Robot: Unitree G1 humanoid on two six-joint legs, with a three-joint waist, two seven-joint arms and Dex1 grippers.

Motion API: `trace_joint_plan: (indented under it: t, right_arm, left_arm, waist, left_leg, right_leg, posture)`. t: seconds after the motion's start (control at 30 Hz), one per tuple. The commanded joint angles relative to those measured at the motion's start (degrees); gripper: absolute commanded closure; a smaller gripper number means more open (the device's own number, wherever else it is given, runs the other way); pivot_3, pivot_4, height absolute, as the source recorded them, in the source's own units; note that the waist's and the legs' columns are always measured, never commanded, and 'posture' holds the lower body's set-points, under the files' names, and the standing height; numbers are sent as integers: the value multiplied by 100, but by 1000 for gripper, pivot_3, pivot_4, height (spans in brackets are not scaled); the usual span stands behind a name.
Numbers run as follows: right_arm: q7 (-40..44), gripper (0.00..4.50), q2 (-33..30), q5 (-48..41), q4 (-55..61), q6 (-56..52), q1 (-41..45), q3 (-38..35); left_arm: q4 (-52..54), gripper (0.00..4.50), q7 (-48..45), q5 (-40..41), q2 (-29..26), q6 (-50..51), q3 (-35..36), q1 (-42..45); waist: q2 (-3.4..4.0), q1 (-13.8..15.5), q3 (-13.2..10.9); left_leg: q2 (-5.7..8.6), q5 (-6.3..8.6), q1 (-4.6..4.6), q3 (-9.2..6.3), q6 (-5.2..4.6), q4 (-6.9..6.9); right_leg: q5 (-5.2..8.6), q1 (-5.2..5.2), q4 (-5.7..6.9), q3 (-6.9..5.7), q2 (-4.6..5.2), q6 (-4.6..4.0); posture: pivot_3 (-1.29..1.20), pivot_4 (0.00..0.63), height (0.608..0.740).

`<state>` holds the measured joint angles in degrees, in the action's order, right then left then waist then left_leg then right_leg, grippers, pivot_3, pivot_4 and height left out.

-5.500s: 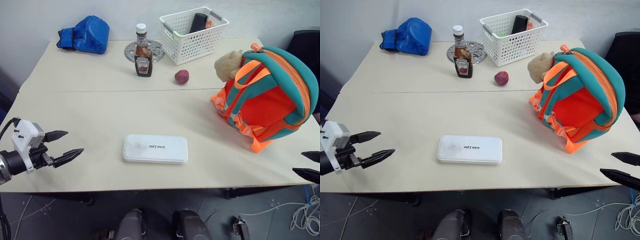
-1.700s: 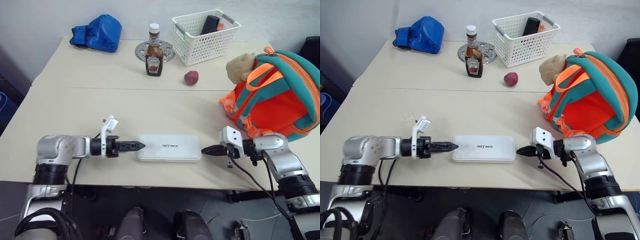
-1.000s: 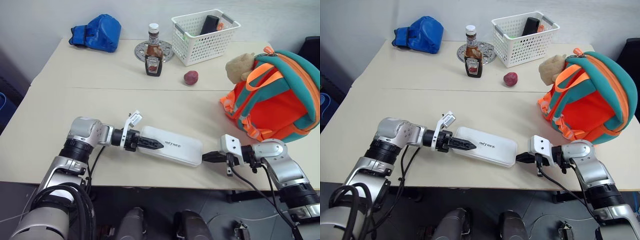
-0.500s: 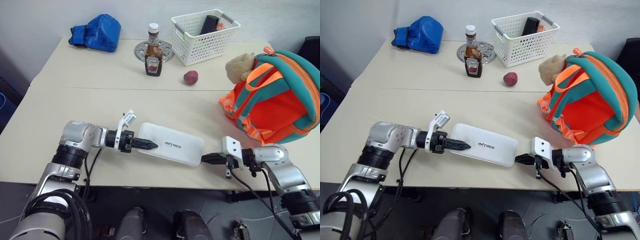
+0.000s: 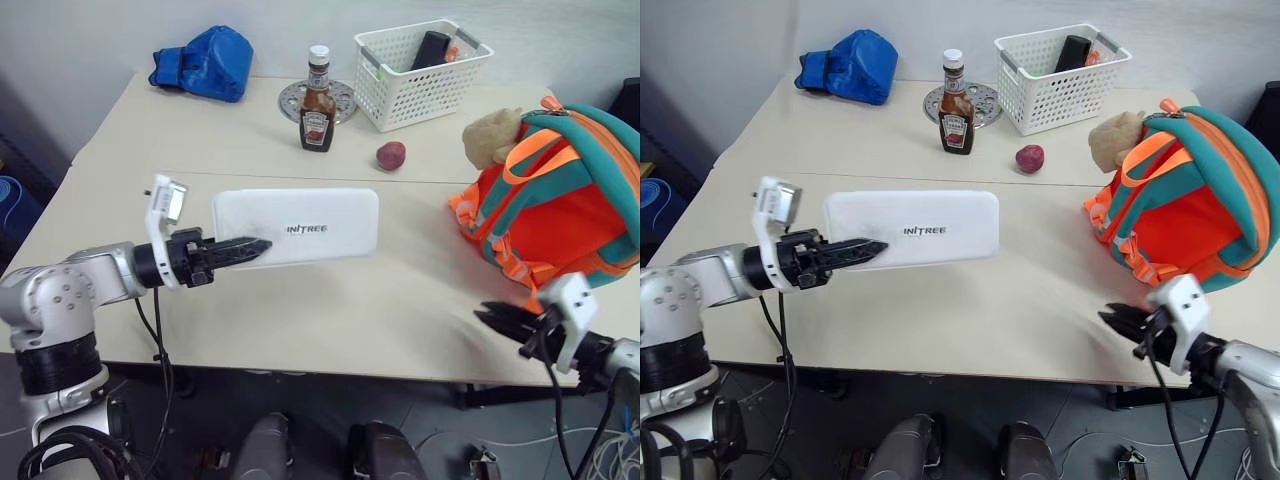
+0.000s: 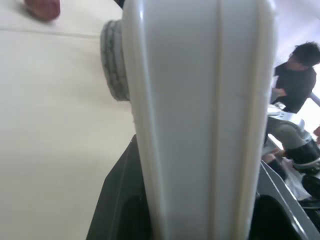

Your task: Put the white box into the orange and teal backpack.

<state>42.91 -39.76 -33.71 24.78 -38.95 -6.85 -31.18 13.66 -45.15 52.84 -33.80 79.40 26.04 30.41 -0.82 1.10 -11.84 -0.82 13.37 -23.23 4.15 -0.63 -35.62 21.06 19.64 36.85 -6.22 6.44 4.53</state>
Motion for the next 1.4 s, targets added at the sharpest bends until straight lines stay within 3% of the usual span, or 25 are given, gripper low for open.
trace_joint_plan:
  t: [0.03,0.2,0.33,0.63,0.77,1.03,1.1,1.27,1.4]
  right_arm:
    - [-821,1915,256,-602,345,-488,486,-312]
    - [-1599,125,509,-488,40,-655,1167,45]
    - [-2093,56,845,-421,-587,-536,1946,279]
    - [-2280,56,1572,71,-2282,428,3481,913]
    - [-1804,973,1562,487,-2974,1282,3833,1281]
    - [-901,3719,1391,412,-3028,1611,3806,1499]
    - [-351,4425,1236,152,-2800,1449,3761,1557]
    - [648,4491,824,-373,-2357,913,3686,1722]
    - [2181,4491,7,-1262,-1551,35,3534,2031]
  left_arm:
    - [237,3116,385,421,107,-16,389,-37]
    - [341,3116,748,686,188,-164,423,-112]
    - [438,3116,836,756,103,-360,341,-256]
    - [552,3116,1014,1026,-106,-646,479,-562]
    - [591,3116,1168,1157,-171,-748,504,-659]
    - [640,3116,1404,1336,-321,-971,554,-821]
    - [585,3116,1410,1206,-423,-1125,565,-870]
    - [446,3116,1424,902,-678,-1479,498,-966]
    - [41,3116,1271,615,-1066,-1776,474,-740]
  waist:
    - [-1,1,0]
    - [-2,24,-1]
    - [-4,18,-2]
    - [-5,-133,-3]
    - [-5,-139,-3]
    - [-5,-157,-3]
    - [-5,-154,-4]
    - [-5,-161,-4]
    - [-6,-143,-6]
  left_leg:
    - [0,0,-1,0,0,0]
    - [2,-7,-7,7,-3,11]
    - [4,-13,-9,13,-17,16]
    - [3,-32,-15,46,-14,36]
    - [3,-37,-15,58,-12,38]
    - [0,-37,-15,60,-11,39]
    - [0,-37,-15,60,-11,39]
    - [-1,-36,-15,61,-10,43]
    - [-3,-32,-16,60,-9,52]
  right_leg:
    - [0,2,3,0,-1,-1]
    - [1,16,2,2,-1,-1]
    - [2,22,1,4,-2,1]
    - [2,63,28,28,-9,1]
    - [2,82,52,41,-6,1]
    - [2,90,62,44,-6,1]
    - [2,91,63,44,-5,0]
    - [1,92,60,44,-5,0]
    - [1,97,60,41,-5,0]
  posture:
    - [0,150,740]
    - [0,150,740]
    - [0,150,740]
    - [0,150,740]
    - [0,150,740]
    - [0,150,740]
    - [0,150,740]
    - [0,150,740]
    - [0,150,740]
